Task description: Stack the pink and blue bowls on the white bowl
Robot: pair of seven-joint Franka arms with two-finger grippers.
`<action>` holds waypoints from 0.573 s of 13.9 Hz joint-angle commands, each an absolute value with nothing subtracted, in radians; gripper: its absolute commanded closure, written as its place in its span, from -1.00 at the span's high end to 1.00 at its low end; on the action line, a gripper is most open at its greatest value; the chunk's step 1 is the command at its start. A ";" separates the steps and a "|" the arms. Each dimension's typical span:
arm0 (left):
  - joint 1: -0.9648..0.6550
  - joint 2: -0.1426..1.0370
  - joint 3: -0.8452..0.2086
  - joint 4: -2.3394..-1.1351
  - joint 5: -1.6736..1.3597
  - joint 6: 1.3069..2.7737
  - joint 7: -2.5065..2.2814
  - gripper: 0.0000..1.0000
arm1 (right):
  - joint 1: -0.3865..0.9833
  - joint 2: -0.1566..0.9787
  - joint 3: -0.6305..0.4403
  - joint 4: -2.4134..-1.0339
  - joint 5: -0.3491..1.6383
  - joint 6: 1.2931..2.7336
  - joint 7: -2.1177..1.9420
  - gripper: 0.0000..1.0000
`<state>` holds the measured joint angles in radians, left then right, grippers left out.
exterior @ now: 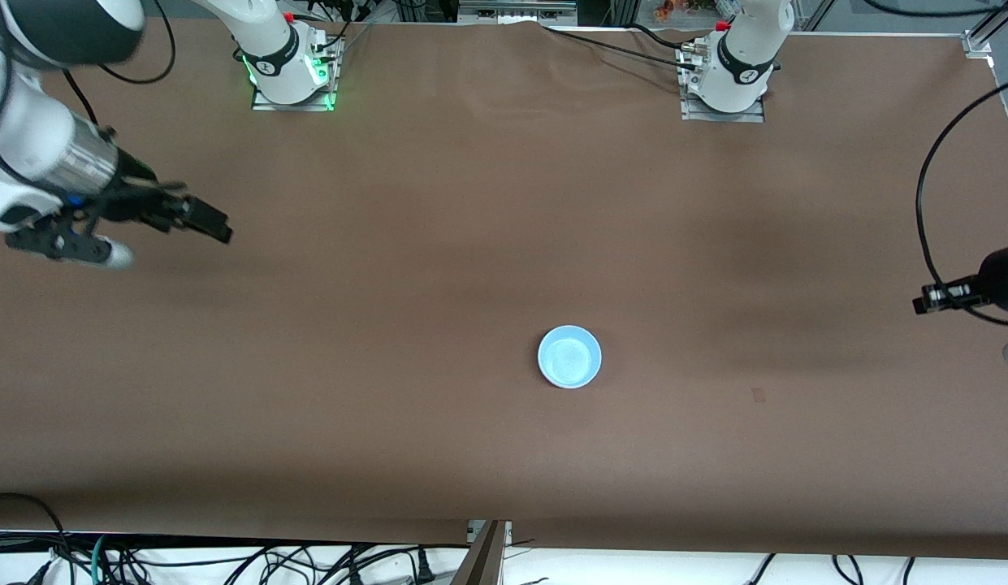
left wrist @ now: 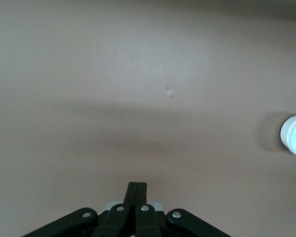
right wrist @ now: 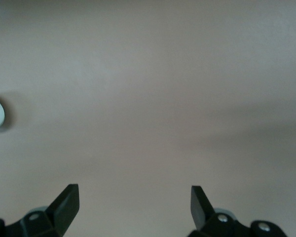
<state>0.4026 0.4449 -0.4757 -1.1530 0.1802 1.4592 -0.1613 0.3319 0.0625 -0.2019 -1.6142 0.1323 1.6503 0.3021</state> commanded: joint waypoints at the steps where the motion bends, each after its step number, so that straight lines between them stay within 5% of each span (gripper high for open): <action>1: 0.423 0.298 -0.483 -1.324 0.158 1.477 -0.129 -0.73 | 0.341 -0.003 -0.212 -1.710 0.088 1.680 0.247 1.00; 5: 0.426 0.200 -0.520 -1.434 0.156 1.502 -0.130 -0.23 | 0.341 0.003 -0.212 -1.703 0.041 1.680 0.189 1.00; 8: 0.429 0.091 -0.522 -1.589 0.112 1.592 -0.127 -0.13 | 0.339 0.024 -0.212 -1.668 0.041 1.680 0.176 1.00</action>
